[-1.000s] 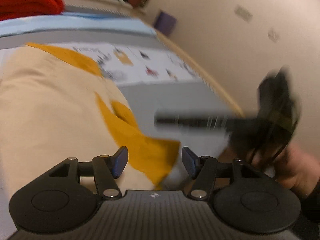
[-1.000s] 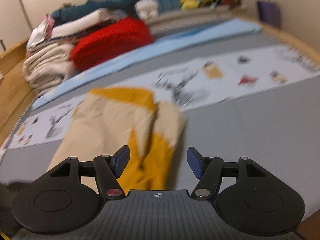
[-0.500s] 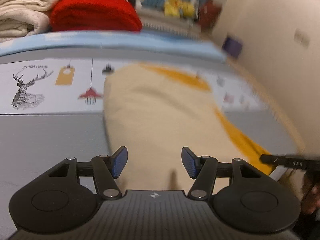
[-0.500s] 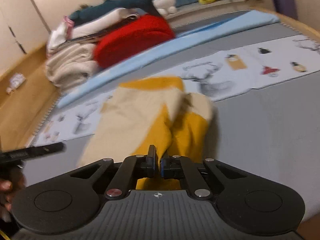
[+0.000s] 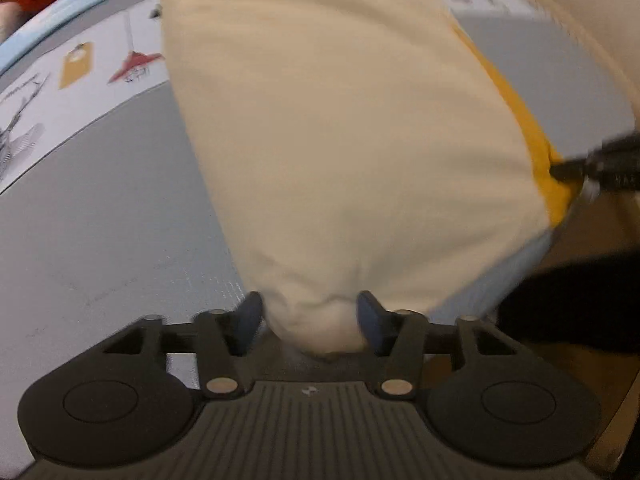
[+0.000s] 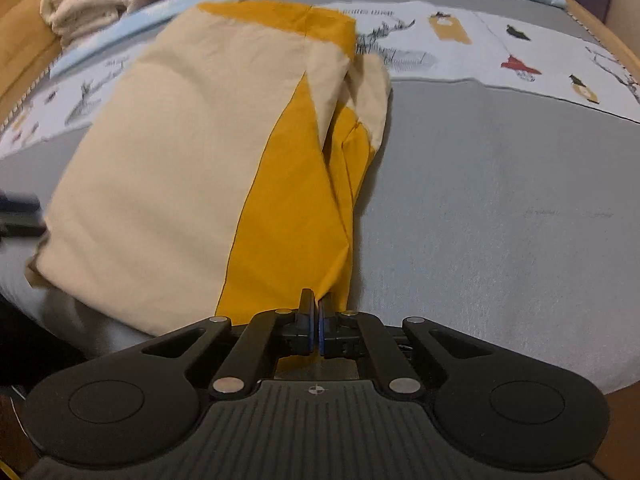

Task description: Fold large clothes

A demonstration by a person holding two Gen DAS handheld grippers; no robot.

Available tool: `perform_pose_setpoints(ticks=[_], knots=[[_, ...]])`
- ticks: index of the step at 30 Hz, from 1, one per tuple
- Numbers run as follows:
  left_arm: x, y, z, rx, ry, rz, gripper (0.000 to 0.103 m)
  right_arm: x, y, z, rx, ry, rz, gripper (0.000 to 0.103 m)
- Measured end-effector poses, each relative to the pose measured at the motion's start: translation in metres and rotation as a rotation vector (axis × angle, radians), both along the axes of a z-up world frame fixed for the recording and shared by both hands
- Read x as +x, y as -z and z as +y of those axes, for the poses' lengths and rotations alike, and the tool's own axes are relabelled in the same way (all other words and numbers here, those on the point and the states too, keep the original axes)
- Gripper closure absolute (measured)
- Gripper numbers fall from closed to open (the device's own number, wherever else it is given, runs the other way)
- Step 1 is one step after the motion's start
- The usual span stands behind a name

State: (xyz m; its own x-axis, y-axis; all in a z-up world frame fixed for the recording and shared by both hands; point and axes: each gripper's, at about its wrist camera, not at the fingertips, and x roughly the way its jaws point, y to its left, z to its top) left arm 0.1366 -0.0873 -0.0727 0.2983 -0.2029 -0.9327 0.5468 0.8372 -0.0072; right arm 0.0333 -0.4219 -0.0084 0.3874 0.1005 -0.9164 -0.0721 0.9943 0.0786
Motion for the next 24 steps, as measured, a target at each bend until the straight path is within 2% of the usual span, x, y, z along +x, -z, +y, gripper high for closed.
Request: perform_pose_setpoints(ticks=[2,5,9,11,13,14,17,20,22,24], knots=[[-0.007,-0.008,-0.006,0.019,0.037,-0.040,0.042,0.000,0.008,0.004,-0.027,-0.021,0.032,0.103],[-0.014,-0.033,-0.002,-0.032,0.057,-0.089,0.046,0.002,0.007,0.005,-0.036,-0.014,0.042,0.103],[-0.008,-0.061,0.015,-0.164,-0.013,-0.124,0.047,0.002,0.003,0.007,-0.039,-0.018,0.049,0.103],[0.006,-0.059,0.016,-0.187,-0.068,-0.099,0.051,0.004,0.004,0.008,-0.053,-0.028,0.059,0.103],[0.019,-0.034,0.007,-0.105,-0.098,-0.021,0.051,0.005,0.006,0.007,-0.060,-0.027,0.074,0.103],[0.018,-0.026,0.001,-0.069,-0.095,-0.019,0.048,0.004,0.007,0.007,-0.063,-0.028,0.080,0.103],[0.018,-0.036,-0.002,-0.080,-0.107,-0.032,0.046,0.005,0.011,0.006,-0.071,-0.027,0.094,0.103],[0.009,-0.058,0.001,-0.129,-0.105,-0.106,0.046,0.003,0.006,0.006,-0.065,-0.024,0.074,0.103],[0.007,-0.079,0.005,-0.187,-0.114,-0.177,0.046,0.001,-0.002,0.005,-0.057,-0.016,0.033,0.102],[0.017,-0.096,0.005,-0.233,-0.127,-0.202,0.046,-0.002,-0.012,0.001,-0.045,-0.003,-0.020,0.102]])
